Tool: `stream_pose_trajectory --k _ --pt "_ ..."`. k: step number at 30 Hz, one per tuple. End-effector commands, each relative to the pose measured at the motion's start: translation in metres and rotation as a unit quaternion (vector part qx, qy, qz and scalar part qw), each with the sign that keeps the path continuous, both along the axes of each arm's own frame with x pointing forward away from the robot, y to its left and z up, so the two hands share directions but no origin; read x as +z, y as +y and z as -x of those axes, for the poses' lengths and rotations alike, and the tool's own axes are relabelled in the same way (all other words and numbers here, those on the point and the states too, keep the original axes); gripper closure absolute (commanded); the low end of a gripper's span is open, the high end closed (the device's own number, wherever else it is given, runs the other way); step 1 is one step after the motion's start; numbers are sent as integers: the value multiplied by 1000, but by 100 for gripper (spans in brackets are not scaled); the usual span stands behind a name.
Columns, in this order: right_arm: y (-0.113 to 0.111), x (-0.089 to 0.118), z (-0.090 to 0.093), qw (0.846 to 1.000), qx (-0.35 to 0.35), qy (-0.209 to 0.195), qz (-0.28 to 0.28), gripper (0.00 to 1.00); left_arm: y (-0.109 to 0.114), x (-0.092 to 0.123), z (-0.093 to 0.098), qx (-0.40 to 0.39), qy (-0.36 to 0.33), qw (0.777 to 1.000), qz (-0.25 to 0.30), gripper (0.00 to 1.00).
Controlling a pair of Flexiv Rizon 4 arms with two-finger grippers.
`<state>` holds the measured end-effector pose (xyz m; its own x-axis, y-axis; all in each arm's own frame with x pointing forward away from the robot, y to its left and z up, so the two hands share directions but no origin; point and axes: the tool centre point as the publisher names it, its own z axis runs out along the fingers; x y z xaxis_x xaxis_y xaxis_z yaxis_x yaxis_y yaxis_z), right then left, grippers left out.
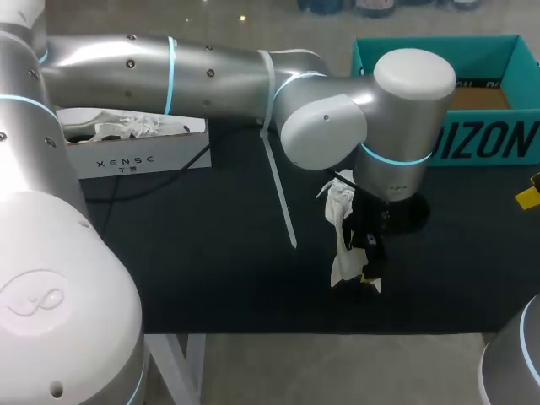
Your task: Take the shoe out of the shoebox, open the shoe tongue, remove and reinsert the insole, then place the shoe into the shoebox
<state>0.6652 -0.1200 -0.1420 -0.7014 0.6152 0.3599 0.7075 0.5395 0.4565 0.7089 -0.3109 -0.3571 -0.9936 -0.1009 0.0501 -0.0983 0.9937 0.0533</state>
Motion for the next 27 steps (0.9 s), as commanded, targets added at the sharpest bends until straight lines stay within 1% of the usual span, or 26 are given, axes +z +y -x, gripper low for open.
stream_pose_trajectory --k 1,12,20,23,27 --pt "0 -1 -1 1000 0 1 1 0 -4 1 2 -3 -5 1000 -5 100" --pt "0 -1 -1 1000 0 1 1 0 0 0 8 -8 9 1000 -3 100" --pt "0 -1 -1 1000 0 1 1 0 6 2 13 -10 18 1000 12 100" --pt "0 -1 -1 1000 0 1 1 0 14 7 11 -10 17 1000 17 100" --pt "0 -1 -1 1000 0 1 1 0 39 23 -1 -9 9 1000 24 100"
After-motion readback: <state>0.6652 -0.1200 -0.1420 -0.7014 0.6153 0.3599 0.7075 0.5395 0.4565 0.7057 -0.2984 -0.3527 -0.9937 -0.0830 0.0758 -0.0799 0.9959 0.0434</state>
